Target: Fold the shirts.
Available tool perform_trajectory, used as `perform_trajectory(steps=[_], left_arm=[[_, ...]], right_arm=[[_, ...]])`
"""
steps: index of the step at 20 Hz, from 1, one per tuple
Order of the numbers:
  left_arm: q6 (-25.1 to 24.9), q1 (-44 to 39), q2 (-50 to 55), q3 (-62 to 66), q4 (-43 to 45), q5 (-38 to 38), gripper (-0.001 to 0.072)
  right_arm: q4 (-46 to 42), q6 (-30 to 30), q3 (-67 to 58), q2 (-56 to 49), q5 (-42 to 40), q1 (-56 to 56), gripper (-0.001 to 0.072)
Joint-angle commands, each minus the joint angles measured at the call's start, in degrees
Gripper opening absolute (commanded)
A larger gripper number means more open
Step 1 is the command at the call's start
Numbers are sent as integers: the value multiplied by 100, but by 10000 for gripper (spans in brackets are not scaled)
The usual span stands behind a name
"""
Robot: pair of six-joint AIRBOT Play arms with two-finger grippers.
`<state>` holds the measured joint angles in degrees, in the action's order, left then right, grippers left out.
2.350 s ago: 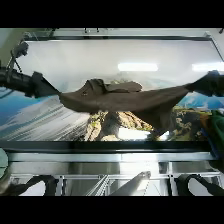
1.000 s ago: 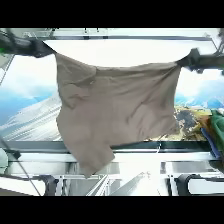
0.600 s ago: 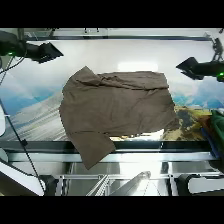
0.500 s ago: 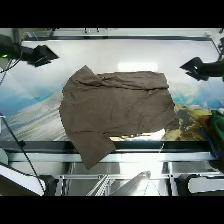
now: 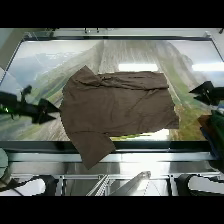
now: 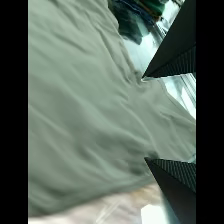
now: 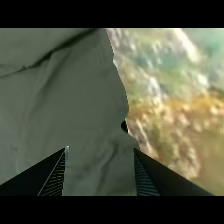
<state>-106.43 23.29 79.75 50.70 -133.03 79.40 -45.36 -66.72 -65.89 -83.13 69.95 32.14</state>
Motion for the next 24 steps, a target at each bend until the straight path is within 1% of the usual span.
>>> perform_trajectory(steps=[1, 4, 7, 10, 11, 13, 14, 16, 17, 18, 19, 20, 21, 23, 24], left_arm=[[-24, 55, -352, -1316, -20, -769, 522], [-74, 42, 31, -1377, -15, -835, 521], [-72, 11, 417, -1377, -15, -835, 521], [-72, -358, 629, -1375, -74, -977, 521], [-103, -555, 667, -1338, -240, -1108, 522], [-352, -894, 734, -1141, -807, -1143, 520], [-459, -1025, 767, -970, -992, -1067, 452], [-518, -1174, 769, -675, -903, -859, 116], [-531, -1172, 769, -599, -898, -734, 69], [-562, -1145, 769, -575, -898, -645, 69], [-575, -1097, 769, -579, -898, -564, 60], [-616, -1034, 769, -579, -898, -501, 60], [-627, -964, 769, -579, -903, -424, 60], [-673, -800, 769, -579, -903, -293, 62], [-684, -728, 769, -579, -903, -234, 63]], right_arm=[[361, 216, 291, 109, 0, 48, 462], [824, 402, 291, 186, 20, 50, 462], [857, 461, 291, 332, 22, 52, 462], [852, 463, 291, 452, 109, 63, 462], [852, 461, 291, 483, 181, 61, 463], [741, 389, 293, 514, 354, 63, 463], [522, 203, 315, 514, 431, 66, 463], [-125, -210, 466, 514, 533, 66, 464], [-494, -411, 577, 514, 553, 66, 466], [-800, -538, 730, 514, 553, 66, 471], [-999, -684, 925, 514, 549, 66, 569], [-1115, -776, 1119, 514, 535, 66, 615], [-1217, -918, 1316, 511, 507, 66, 608], [-1252, -962, 1738, 509, 238, 63, 480], [-1250, -957, 1906, 507, 96, 59, 481]])
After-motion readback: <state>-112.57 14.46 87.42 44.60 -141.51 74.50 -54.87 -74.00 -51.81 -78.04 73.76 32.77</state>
